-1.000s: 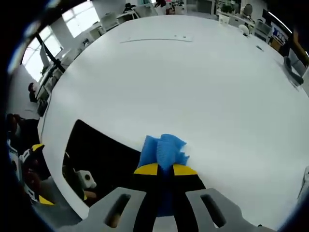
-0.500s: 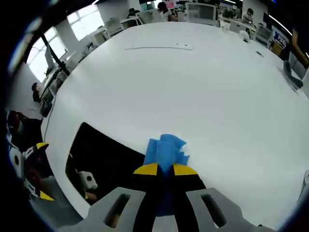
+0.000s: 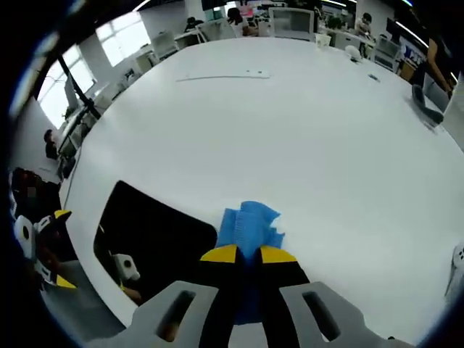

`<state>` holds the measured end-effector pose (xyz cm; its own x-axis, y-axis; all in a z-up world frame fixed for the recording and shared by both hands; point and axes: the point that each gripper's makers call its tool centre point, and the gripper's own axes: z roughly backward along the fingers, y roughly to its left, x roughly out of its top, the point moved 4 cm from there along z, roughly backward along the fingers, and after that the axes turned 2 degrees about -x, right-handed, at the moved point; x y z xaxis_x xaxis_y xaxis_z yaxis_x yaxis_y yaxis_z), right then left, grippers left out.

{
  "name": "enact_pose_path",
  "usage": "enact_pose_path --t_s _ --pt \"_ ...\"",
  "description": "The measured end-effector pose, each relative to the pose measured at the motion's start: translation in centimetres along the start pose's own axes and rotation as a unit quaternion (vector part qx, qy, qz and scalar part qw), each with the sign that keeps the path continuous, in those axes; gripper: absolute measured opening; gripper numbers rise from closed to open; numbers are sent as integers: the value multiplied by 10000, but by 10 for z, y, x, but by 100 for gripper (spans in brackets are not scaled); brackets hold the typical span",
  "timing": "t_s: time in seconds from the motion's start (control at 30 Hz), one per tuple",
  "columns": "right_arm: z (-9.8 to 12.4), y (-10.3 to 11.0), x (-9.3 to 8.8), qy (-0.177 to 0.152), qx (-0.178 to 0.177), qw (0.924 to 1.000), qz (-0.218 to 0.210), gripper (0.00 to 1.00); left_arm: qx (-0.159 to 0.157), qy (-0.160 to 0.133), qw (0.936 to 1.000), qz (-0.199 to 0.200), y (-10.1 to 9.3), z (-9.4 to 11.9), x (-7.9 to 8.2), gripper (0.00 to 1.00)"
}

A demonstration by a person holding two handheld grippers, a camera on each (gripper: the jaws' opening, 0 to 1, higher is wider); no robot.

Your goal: Wipe the mirror surface with the cleaning cloth until all visible marks leave the cleaned area.

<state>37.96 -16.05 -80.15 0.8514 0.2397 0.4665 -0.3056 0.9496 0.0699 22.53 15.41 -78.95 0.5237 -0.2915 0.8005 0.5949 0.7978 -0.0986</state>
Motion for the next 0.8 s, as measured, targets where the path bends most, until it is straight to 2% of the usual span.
enact_pose_path --t_s 0.2,0.43,0.53,0.63,0.8 --pt "3 -12 -5 -14 -79 9999 -82 4 2 -4 10000 -11 0 0 0 100" --pt "3 -14 -8 9 -85 9999 -76 4 -88 61 9999 -108 -3 -1 -1 100" --pt "2 -11 -10 58 -88 9999 -18 5 30 25 9999 138 1 1 -2 100" --pt "1 -10 -11 87 -90 9999 2 5 10 110 9999 -77 -2 1 -3 100" --pt "5 -10 -13 92 -125 9999 55 5 -58 121 9998 -127 -5 2 -5 100"
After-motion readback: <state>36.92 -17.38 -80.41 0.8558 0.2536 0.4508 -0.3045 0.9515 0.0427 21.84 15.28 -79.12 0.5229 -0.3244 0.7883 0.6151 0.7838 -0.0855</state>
